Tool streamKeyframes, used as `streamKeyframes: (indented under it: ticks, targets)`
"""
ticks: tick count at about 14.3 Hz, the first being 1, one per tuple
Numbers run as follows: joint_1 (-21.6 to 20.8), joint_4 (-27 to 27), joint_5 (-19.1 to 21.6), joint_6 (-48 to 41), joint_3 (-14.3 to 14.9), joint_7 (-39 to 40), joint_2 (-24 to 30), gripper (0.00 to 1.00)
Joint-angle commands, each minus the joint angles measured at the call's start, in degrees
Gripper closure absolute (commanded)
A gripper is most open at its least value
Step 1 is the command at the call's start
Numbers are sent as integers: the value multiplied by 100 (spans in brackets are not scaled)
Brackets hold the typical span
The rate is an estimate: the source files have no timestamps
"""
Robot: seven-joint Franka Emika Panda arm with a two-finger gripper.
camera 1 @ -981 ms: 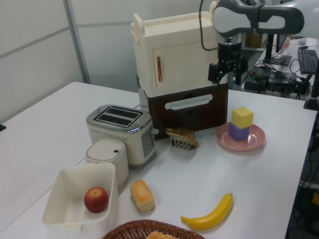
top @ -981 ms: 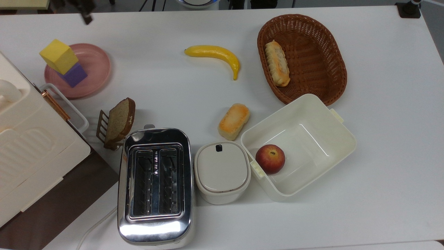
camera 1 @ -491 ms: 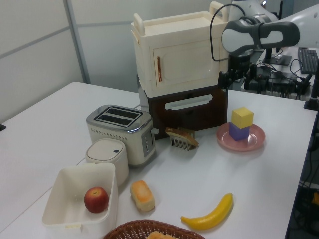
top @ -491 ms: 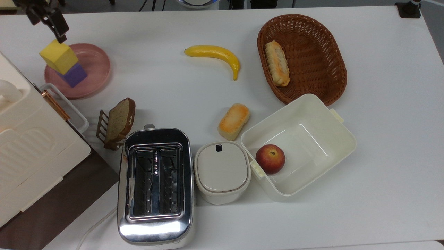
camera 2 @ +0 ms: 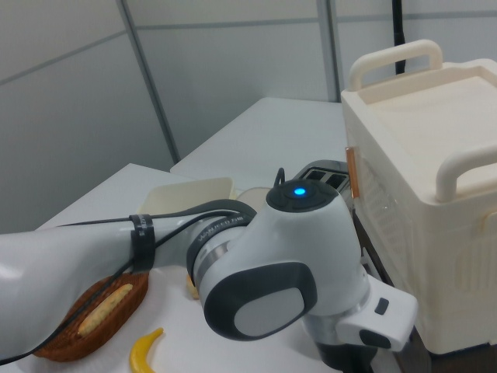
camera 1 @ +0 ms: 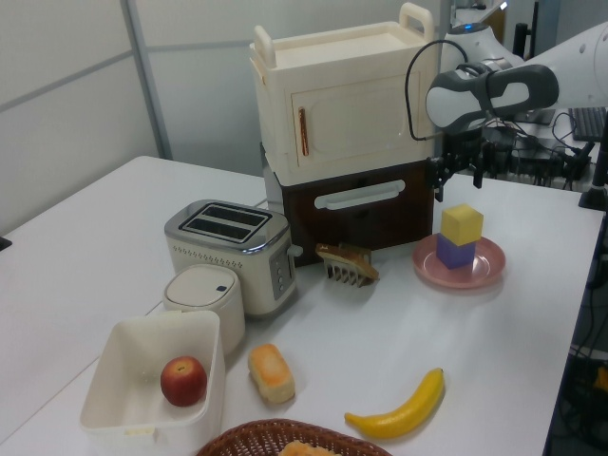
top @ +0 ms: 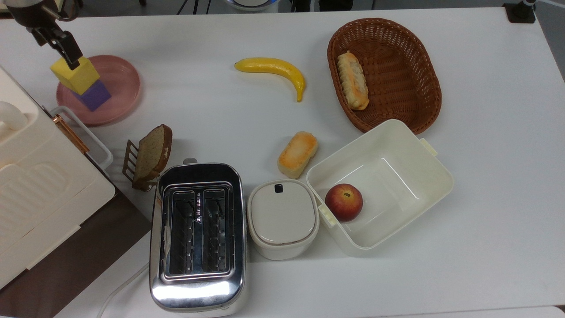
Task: Put the yellow cube on the table
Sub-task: 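Lower the open gripper around the yellow cube atop the purple cube, then close the gripper on the yellow cube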
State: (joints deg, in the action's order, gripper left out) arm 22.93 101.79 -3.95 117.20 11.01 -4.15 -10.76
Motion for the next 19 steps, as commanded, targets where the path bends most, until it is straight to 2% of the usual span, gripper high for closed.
streamKeyframes:
  ticks: [1, 18, 19]
  targets:
    - [44, 244, -115, 268, 41, 90, 48, 0]
    - [-26, 367, -273, 479, -11, 116, -409, 0]
    - [-26, 411, -282, 514, -11, 116, -418, 10]
